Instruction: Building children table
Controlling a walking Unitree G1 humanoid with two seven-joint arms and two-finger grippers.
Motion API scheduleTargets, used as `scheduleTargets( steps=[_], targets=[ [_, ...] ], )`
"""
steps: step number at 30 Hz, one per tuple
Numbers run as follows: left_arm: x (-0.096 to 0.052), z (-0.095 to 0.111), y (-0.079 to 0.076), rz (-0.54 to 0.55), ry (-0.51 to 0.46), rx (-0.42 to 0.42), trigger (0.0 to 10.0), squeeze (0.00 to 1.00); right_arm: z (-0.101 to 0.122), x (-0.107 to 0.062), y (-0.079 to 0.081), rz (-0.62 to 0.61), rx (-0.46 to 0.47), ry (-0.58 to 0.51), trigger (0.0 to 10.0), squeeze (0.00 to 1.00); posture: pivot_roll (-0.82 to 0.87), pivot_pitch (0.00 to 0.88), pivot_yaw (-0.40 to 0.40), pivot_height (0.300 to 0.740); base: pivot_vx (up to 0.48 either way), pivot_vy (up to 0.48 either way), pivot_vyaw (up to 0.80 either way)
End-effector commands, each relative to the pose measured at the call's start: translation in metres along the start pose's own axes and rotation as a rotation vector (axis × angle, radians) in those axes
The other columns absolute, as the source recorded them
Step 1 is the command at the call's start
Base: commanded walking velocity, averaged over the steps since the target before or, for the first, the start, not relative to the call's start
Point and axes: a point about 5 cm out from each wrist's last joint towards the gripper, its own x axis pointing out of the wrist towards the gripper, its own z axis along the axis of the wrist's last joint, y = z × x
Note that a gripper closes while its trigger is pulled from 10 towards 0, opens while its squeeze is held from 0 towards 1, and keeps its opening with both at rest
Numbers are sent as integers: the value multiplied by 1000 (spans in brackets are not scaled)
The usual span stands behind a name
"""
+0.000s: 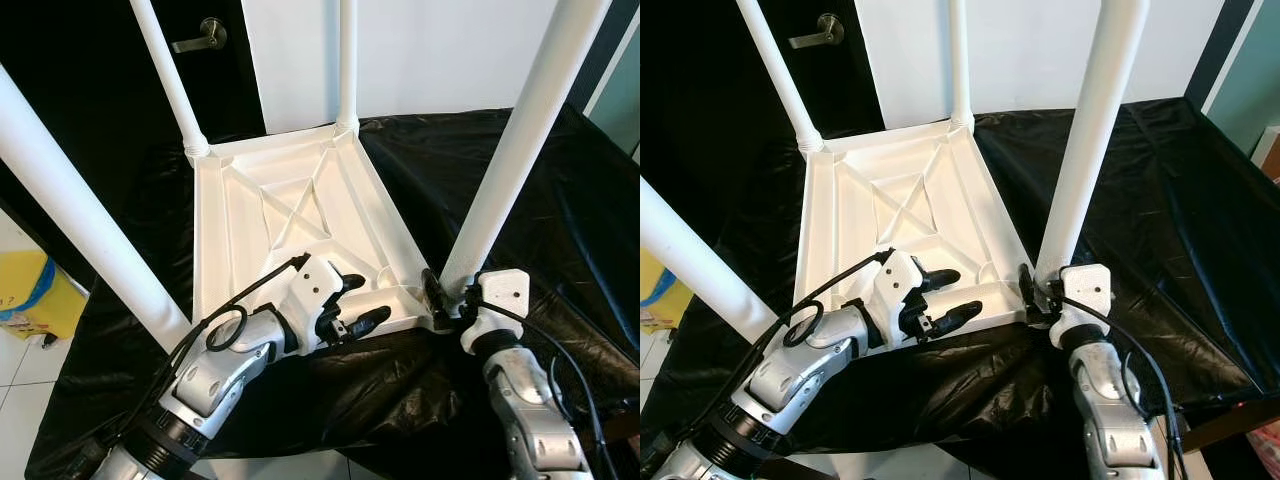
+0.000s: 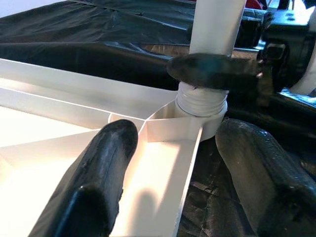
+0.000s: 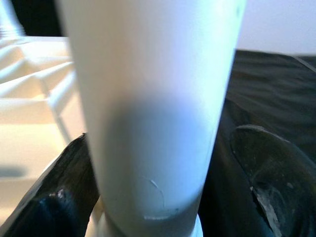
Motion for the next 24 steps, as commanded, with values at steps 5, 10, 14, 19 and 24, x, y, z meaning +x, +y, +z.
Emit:
scheduleTargets(
  steps=[5, 10, 14, 19, 24],
  targets=[
    [-2, 1, -5, -151, 3, 11, 10000, 0, 0, 1, 0, 71, 8, -11, 10000, 0, -209, 36, 53, 740, 0, 0, 0],
    [-3, 1, -4, -154, 6, 13, 10000, 0, 2, 5, -7, 215, -29, -4, 10000, 0, -207, 33, 58, 740, 0, 0, 0],
    [-3, 1, -4, -161, 8, 13, 10000, 0, 2, 14, -11, 357, -84, 19, 10000, 0, -205, 31, 67, 740, 0, 0, 0],
    [-3, 1, -4, -165, 10, 14, 10000, 0, 1, 18, -13, 418, -111, 29, 10000, 0, -205, 31, 68, 740, 0, 0, 0],
    [-4, 2, -3, -162, 12, 20, 10000, 0, -5, 25, -12, 510, -138, 60, 0, 0, -193, 24, 66, 740, 0, 0, 0]
  ],
)
